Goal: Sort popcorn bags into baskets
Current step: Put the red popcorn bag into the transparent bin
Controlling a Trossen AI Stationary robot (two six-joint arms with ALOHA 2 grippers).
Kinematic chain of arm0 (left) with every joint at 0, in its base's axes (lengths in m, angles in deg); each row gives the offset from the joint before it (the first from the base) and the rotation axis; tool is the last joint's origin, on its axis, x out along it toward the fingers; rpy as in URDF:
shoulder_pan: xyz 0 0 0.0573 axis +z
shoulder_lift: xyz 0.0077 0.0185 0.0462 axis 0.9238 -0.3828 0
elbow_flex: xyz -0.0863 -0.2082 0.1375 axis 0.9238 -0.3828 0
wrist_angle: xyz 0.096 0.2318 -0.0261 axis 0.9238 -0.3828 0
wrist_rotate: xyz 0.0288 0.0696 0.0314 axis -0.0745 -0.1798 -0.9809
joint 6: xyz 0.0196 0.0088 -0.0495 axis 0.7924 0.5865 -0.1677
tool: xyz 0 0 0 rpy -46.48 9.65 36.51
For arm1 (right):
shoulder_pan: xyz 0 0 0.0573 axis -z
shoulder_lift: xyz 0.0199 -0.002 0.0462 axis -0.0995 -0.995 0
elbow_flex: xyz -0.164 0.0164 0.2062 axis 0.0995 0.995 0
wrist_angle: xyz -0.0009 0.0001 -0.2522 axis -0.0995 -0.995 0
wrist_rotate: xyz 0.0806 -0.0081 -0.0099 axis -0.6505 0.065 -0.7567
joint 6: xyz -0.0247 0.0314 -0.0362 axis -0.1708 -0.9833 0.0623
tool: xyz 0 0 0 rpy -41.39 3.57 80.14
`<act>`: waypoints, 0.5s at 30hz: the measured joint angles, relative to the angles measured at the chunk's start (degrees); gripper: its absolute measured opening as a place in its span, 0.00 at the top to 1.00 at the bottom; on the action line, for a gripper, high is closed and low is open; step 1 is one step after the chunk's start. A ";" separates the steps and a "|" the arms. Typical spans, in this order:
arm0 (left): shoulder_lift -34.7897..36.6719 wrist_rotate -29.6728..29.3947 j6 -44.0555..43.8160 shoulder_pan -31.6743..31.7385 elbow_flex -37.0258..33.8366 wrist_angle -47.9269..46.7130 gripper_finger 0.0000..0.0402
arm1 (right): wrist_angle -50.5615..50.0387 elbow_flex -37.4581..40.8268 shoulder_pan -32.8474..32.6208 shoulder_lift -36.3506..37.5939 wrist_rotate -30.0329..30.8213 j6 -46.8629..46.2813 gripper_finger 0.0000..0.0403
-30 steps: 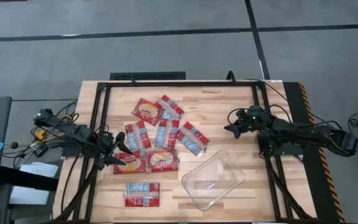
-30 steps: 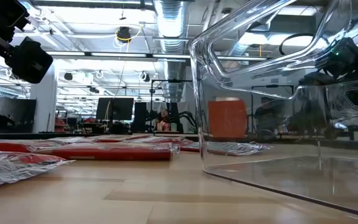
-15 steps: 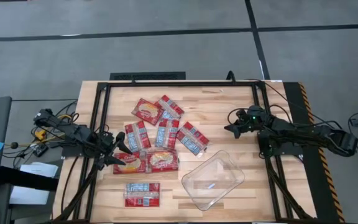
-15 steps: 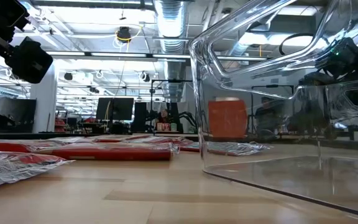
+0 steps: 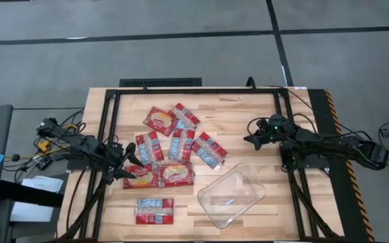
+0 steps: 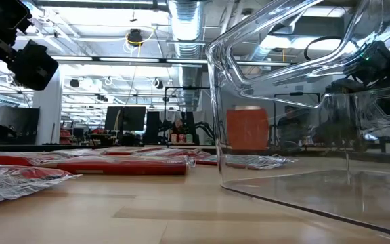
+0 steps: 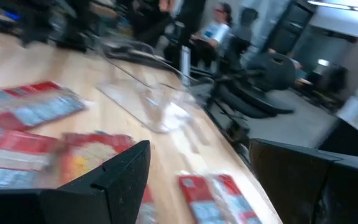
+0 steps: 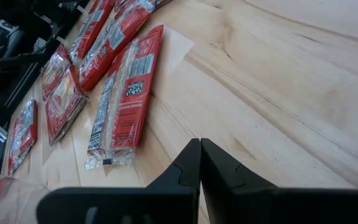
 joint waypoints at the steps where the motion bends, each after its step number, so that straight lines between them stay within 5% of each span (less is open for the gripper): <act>1: 0.02 -1.80 0.63 0.02 0.00 0.19 0.35 | 0.00 0.00 -0.02 0.00 -0.02 0.00 0.91; 15: 0.02 -12.78 -17.25 0.02 0.00 1.43 0.35 | -0.03 0.00 -0.01 -0.01 0.00 0.00 0.93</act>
